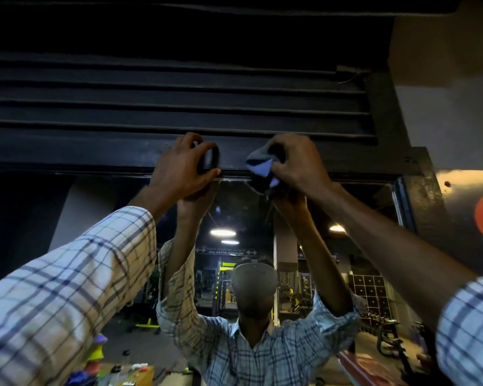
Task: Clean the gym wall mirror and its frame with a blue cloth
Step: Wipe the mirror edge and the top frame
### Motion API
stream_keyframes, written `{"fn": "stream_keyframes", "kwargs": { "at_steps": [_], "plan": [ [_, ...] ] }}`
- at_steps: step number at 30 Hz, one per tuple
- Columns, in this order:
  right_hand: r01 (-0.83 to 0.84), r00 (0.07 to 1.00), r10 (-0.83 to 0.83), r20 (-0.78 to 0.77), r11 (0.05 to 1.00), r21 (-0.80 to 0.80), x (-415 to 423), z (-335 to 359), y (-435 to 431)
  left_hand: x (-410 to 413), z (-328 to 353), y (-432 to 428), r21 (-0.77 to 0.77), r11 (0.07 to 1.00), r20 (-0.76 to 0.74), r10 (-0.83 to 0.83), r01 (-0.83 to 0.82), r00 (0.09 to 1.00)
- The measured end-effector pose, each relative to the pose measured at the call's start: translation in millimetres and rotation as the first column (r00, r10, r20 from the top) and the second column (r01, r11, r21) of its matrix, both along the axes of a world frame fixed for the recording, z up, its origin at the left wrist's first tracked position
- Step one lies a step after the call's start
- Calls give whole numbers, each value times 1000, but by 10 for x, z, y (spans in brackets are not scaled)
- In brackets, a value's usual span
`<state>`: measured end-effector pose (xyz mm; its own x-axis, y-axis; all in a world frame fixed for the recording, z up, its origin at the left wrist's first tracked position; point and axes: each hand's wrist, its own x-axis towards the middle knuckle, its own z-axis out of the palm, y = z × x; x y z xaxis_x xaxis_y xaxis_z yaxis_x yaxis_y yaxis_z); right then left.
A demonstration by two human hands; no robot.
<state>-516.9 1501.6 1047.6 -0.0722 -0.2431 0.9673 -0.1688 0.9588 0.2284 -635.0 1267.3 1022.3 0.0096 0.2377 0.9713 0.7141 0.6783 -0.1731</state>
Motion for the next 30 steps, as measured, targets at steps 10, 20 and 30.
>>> {"fn": "stream_keyframes", "kwargs": {
  "at_steps": [10,20,30],
  "plan": [
    [47,999,-46,-27,998,39,-305,73,-542,-271,-68,-521,39,999,-12,8,-7,1000],
    [2,998,-8,-62,996,-88,-455,66,-891,-555,-99,-1089,39,999,10,16,-16,1000],
    [-79,973,-5,-231,933,-351,-786,-43,-1465,-739,-97,-1533,9,999,42,45,-45,998]
  ]
}}
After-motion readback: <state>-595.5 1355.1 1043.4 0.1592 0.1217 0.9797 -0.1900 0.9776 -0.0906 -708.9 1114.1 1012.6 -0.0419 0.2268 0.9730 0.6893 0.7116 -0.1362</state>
